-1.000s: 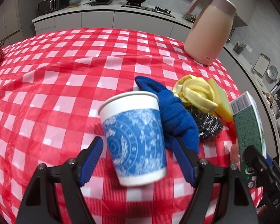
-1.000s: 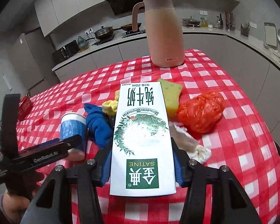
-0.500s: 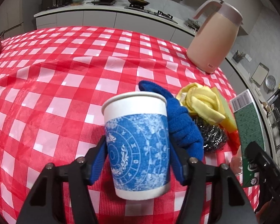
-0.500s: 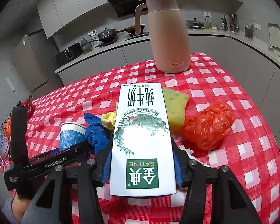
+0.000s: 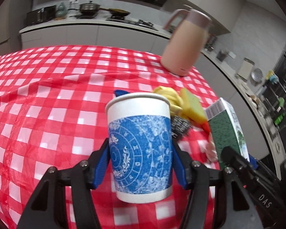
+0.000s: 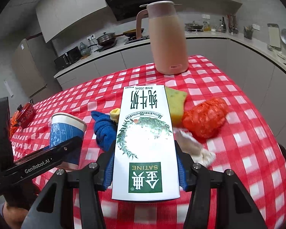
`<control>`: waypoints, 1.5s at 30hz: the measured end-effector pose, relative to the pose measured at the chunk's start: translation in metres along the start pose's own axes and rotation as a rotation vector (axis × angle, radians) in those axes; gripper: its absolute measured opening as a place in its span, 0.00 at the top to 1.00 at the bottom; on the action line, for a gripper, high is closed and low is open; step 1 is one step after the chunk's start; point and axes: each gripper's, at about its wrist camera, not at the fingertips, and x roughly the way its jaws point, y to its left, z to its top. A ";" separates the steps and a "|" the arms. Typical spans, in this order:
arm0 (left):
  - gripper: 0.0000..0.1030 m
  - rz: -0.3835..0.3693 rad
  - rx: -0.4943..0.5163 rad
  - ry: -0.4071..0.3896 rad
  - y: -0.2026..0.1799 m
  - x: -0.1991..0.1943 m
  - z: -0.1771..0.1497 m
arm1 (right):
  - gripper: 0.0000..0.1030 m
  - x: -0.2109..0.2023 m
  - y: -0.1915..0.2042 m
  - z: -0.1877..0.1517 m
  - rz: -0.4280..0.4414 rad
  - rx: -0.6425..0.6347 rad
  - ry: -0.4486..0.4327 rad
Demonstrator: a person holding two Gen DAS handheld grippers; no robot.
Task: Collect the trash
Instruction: 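Carry the paper cup and milk carton over the bin and release both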
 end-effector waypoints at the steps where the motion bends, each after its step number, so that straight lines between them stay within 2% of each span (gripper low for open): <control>1: 0.41 -0.012 0.011 0.003 -0.002 -0.001 -0.002 | 0.46 -0.004 0.000 -0.004 -0.007 0.007 -0.002; 7: 0.41 -0.078 0.069 0.017 -0.024 -0.010 -0.015 | 0.46 -0.034 -0.006 -0.027 -0.062 0.059 -0.010; 12: 0.41 -0.092 0.086 0.010 -0.044 -0.012 -0.021 | 0.46 -0.054 -0.024 -0.035 -0.078 0.085 -0.024; 19: 0.41 -0.068 0.079 -0.030 -0.089 -0.011 -0.036 | 0.46 -0.067 -0.062 -0.036 -0.024 0.067 -0.038; 26: 0.41 0.000 0.000 -0.046 -0.155 -0.002 -0.054 | 0.46 -0.083 -0.141 -0.034 0.066 0.015 -0.011; 32: 0.41 -0.020 -0.034 -0.037 -0.223 0.016 -0.061 | 0.46 -0.102 -0.213 -0.023 0.086 -0.016 0.000; 38: 0.41 -0.074 0.019 0.007 -0.276 0.039 -0.062 | 0.46 -0.120 -0.283 -0.018 0.032 0.047 -0.010; 45: 0.41 -0.156 0.138 0.068 -0.340 0.074 -0.061 | 0.46 -0.134 -0.358 -0.027 -0.070 0.171 -0.021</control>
